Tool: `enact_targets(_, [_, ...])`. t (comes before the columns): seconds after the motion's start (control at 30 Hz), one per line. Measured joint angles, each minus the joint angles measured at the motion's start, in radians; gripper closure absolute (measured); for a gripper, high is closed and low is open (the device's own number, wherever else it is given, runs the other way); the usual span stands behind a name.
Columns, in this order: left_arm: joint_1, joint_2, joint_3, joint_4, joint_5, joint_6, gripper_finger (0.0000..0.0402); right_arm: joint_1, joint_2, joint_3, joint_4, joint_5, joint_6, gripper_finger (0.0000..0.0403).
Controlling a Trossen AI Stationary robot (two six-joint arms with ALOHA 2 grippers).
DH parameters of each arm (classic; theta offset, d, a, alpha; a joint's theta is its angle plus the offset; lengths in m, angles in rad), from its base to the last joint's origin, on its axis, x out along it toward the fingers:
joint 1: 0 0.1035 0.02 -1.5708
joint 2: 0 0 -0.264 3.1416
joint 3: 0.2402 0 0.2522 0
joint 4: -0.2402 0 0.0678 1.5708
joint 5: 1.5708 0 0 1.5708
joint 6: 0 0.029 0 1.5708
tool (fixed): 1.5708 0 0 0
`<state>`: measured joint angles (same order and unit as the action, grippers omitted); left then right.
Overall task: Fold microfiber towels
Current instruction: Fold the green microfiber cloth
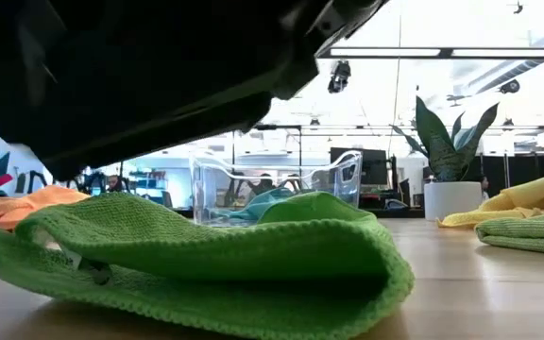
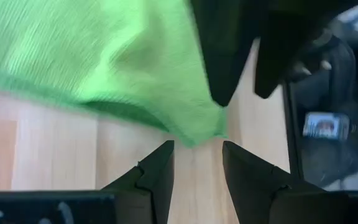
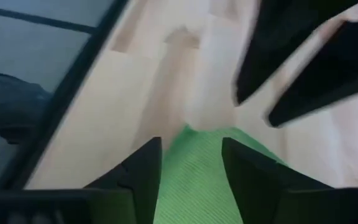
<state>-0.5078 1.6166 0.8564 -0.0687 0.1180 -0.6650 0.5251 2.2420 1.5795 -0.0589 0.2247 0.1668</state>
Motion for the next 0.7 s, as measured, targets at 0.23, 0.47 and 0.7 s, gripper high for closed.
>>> enact_targets(0.23, [-0.002, 0.05, -0.011, 0.038, -0.003, -0.288, 0.0281, 0.001, -0.011, -0.005, -0.145, 0.011, 0.048, 0.0226])
enact_targets(0.47, [-0.001, 0.066, -0.059, 0.286, 0.02, -0.443, 0.0281, 0.001, -0.014, -0.007, -0.156, 0.012, 0.062, 0.0237])
enact_targets(0.7, [-0.001, 0.066, -0.075, 0.29, -0.021, -0.43, 0.0283, 0.023, -0.039, -0.006, -0.207, 0.007, 0.06, 0.0248])
